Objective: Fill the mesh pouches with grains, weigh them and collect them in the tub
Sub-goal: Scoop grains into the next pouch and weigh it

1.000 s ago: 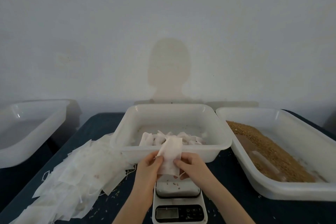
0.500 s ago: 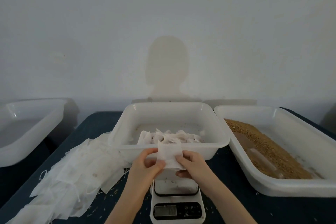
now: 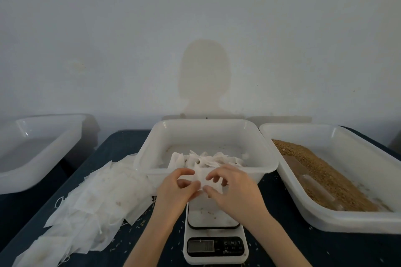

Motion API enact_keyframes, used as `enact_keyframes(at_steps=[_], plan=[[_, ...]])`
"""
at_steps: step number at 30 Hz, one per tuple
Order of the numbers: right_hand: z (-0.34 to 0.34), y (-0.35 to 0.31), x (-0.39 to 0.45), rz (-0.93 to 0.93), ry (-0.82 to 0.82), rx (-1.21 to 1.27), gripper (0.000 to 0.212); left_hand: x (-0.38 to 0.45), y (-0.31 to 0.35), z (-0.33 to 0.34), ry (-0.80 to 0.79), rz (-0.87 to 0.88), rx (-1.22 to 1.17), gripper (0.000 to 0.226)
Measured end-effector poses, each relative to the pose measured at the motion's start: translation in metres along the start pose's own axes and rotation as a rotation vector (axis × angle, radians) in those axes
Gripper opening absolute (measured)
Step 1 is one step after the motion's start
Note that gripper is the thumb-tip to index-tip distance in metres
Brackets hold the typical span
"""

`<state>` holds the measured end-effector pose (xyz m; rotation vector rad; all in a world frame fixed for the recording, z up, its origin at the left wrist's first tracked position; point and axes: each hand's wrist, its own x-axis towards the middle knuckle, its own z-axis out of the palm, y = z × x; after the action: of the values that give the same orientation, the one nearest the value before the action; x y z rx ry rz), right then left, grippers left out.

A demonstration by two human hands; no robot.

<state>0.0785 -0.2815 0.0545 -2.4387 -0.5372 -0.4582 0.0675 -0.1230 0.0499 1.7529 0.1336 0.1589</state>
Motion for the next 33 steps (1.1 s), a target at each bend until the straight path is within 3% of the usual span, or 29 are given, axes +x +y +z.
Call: enact_keyframes(at_steps=[3, 7, 11, 15, 18, 20, 24, 26, 30, 33], plan=[[0.004, 0.0, 0.005, -0.003, -0.075, -0.023, 0.026, 0.001, 0.003, 0.002, -0.005, 0.016, 0.015, 0.023], [0.004, 0.001, 0.007, -0.017, -0.081, -0.021, 0.017, 0.0, 0.006, 0.003, 0.01, 0.029, 0.007, 0.024], [0.0, 0.0, 0.013, 0.046, -0.038, 0.143, 0.005, -0.002, 0.01, 0.002, -0.018, 0.119, 0.129, 0.037], [-0.004, -0.005, 0.015, 0.062, -0.014, 0.221, 0.014, -0.004, 0.008, 0.005, 0.021, 0.185, 0.243, 0.034], [-0.004, -0.007, 0.012, -0.098, -0.006, -0.031, 0.012, -0.007, 0.011, 0.004, 0.101, 0.234, 0.398, 0.029], [-0.005, -0.009, 0.008, -0.164, -0.044, -0.199, 0.021, -0.01, 0.015, 0.004, 0.155, 0.311, 0.55, 0.032], [-0.009, -0.015, 0.004, -0.148, -0.109, -0.298, 0.027, -0.02, 0.024, 0.012, 0.227, 0.431, 0.816, 0.04], [-0.013, -0.018, 0.004, -0.111, -0.156, -0.341, 0.019, -0.023, 0.027, 0.016, 0.22, 0.445, 0.848, 0.041], [-0.016, -0.02, 0.004, -0.086, -0.115, -0.489, 0.04, -0.024, 0.029, 0.02, 0.209, 0.455, 0.82, 0.04], [-0.016, -0.017, 0.003, -0.11, -0.168, -0.511, 0.023, -0.023, 0.028, 0.021, 0.187, 0.487, 0.788, 0.041]])
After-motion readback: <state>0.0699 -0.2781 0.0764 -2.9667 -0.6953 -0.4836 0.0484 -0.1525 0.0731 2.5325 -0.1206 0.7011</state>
